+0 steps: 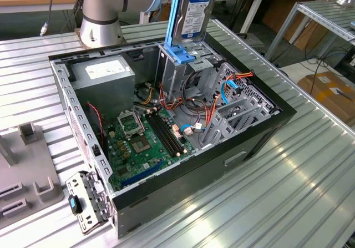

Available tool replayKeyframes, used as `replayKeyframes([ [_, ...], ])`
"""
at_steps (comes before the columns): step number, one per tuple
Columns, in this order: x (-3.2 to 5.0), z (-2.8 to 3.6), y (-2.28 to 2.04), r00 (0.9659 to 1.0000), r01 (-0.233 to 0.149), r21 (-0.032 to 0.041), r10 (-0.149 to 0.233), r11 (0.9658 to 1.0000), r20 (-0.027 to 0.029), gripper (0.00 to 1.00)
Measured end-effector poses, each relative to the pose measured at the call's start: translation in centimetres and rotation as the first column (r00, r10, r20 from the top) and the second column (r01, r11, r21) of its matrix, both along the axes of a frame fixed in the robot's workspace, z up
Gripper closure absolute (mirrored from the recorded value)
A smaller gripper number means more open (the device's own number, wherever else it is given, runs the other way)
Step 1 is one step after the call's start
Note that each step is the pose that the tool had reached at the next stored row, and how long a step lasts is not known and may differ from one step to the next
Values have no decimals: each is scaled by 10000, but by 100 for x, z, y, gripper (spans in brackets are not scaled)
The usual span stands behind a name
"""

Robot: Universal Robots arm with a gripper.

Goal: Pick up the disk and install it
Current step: 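Pick up the disk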

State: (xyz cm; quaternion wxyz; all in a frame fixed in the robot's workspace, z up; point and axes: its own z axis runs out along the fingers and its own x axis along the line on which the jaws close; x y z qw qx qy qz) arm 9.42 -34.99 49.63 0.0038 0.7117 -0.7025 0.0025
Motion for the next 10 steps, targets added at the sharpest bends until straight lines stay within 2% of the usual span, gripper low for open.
replayKeyframes([
  [7, 0, 0, -11, 10000, -1, 1, 1, 10000, 0, 65],
  [10, 0, 0, -31, 10000, 0, 0, 0, 10000, 0, 65],
])
